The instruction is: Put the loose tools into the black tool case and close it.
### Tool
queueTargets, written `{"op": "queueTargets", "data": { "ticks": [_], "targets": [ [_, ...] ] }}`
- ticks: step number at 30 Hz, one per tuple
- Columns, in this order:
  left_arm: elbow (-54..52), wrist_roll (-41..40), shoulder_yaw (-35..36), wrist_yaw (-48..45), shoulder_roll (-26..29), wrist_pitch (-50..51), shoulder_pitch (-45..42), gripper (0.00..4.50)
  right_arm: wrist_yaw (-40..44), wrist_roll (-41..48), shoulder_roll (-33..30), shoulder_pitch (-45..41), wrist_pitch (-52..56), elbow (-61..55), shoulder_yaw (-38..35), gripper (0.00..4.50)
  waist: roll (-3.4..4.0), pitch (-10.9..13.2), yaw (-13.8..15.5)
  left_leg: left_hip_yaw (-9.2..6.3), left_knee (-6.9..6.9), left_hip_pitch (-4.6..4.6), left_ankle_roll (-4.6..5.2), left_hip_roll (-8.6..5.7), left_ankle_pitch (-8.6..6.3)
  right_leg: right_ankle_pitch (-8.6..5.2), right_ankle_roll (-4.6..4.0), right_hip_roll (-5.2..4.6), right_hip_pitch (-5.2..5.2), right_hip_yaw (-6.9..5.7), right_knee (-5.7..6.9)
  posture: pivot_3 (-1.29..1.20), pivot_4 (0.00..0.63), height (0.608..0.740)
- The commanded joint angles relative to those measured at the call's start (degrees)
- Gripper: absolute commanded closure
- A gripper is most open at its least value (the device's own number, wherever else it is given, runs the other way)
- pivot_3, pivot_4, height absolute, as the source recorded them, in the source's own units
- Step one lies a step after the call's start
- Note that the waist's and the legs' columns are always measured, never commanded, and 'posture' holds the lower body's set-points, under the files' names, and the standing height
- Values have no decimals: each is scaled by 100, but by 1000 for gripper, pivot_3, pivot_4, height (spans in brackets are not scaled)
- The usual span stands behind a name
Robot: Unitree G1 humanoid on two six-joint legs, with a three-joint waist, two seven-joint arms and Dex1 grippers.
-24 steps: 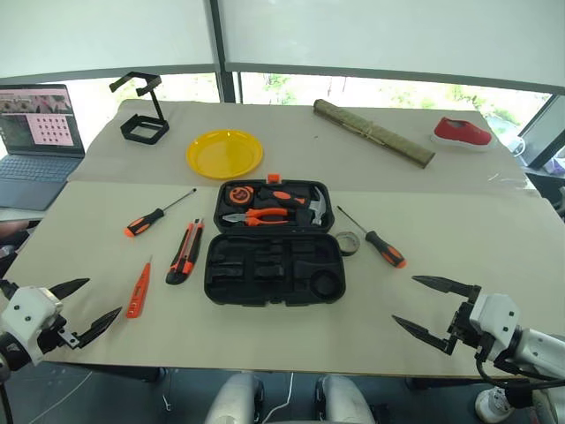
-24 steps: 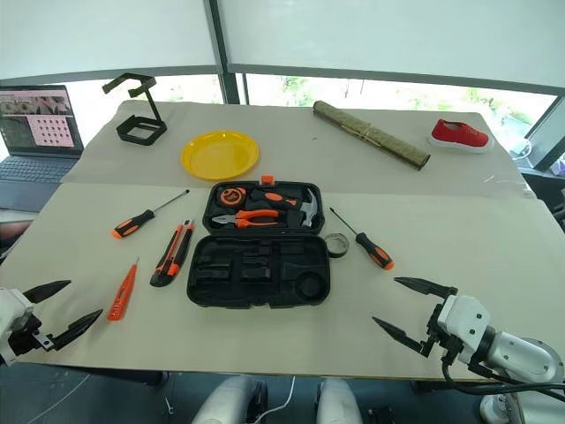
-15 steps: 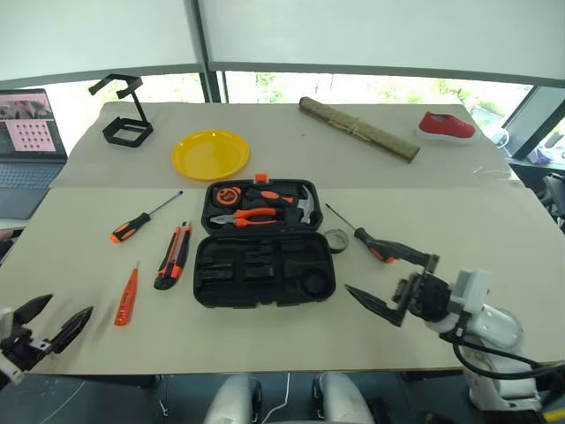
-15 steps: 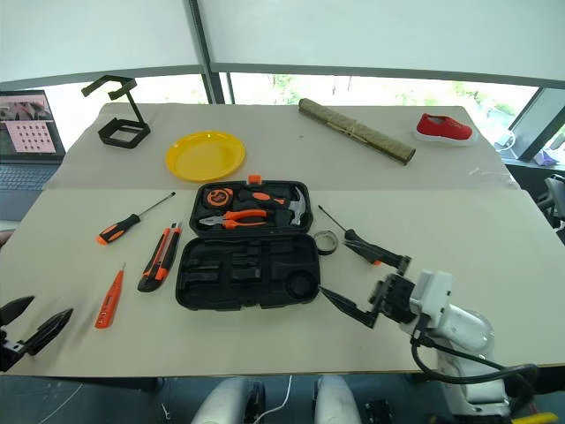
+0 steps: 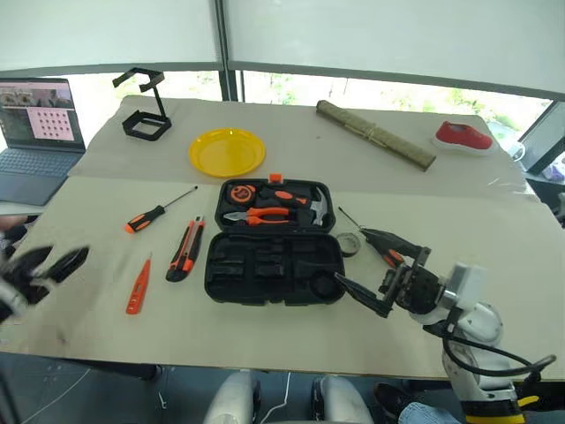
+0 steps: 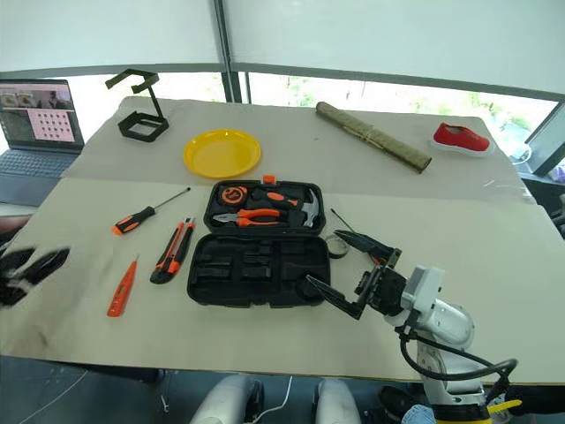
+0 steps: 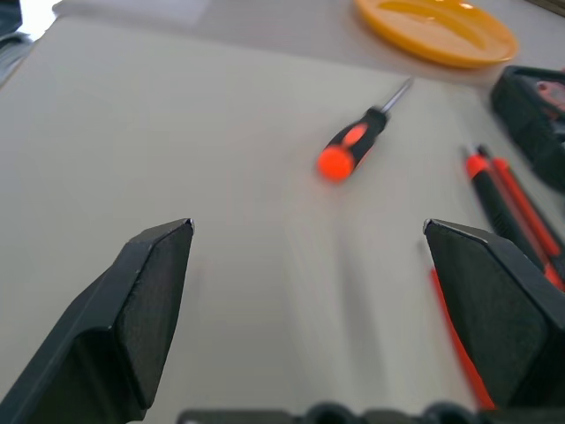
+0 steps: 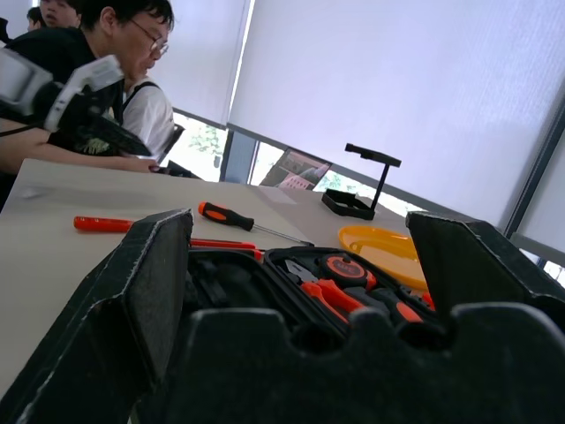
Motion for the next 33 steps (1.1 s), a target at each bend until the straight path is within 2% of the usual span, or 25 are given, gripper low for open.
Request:
{"op": "queueTargets", "data": {
  "ticks": [1, 6, 11, 14, 19, 20, 22, 26, 29, 33],
  "targets": [
    [976, 856, -1208, -218, 339, 59, -1144, 0, 31, -25, -9, 10, -225, -35, -69, 23, 6, 3, -46, 1, -1, -1, -3, -1, 2, 0, 0, 3, -3, 0, 4, 0, 150, 740],
    [3060, 1998, -2423, -452, 138, -554, -3086, 0, -33, -96, -46, 101, -357, -19, -179, 23, 4, 5, -218, 21, -11, -13, -10, 2, 6, 5, -9, 28, -12, 15, 21, 0, 150, 740],
    [4502, 2610, -2929, -862, -199, -1146, -4107, 0, -144, -152, -86, 285, -416, -108, -298, 23, 1, 6, -261, 29, -8, -14, -9, 5, 5, 4, -8, 27, -12, 20, 22, 0, 150, 740],
    [4958, 2864, -3052, -988, -338, -1481, -4375, 702, -248, -187, -86, 425, -435, -209, -343, 0, 0, 7, -259, 33, -7, -16, -7, 6, 4, 4, -6, 25, -11, 22, 20, 0, 150, 740],
    [5280, 3029, -3018, -1224, -412, -1748, -4488, 2495, -370, -246, -81, 630, -460, -346, -352, 0, -1, 7, -243, 33, -4, -17, -7, 7, 4, 4, -5, 20, -11, 24, 22, 0, 150, 740],
    [5318, 3014, -2937, -1214, -394, -1926, -4481, 2968, -396, -255, -84, 646, -458, -360, -355, 0, -1, 7, -243, 33, -3, -17, -7, 7, 4, 4, -4, 20, -11, 24, 22, 0, 150, 740],
    [5310, 2870, -2705, -1344, -366, -2424, -4449, 3591, -439, -260, -109, 686, -442, -401, -364, 0, -3, 9, -240, 33, -3, -17, -7, 8, 4, 4, -4, 19, -12, 26, 23, 0, 150, 740],
    [4898, 2393, -2118, -1894, -350, -3613, -4390, 3609, -411, -169, -337, 821, -296, -492, -505, 0, -14, 15, -229, 33, -1, -23, -7, 10, 4, 5, -5, 16, -17, 26, 23, 0, 150, 740],
    [3586, 1990, -2187, -3206, -311, -3580, -4103, 3609, -356, 45, -784, 988, 75, -550, -795, 0, -13, 15, -181, 34, 4, -34, -2, 4, 2, 10, 3, 2, -19, 25, 19, 0, 150, 740],
    [1112, 2028, -3112, -4026, -140, -2582, -3408, 3609, -339, 254, -1117, 1017, 442, -565, -1020, 0, -11, 15, -152, 41, 11, -38, 12, 3, -6, 17, 13, -3, -13, 38, 7, 0, 150, 740]
  ]
}}
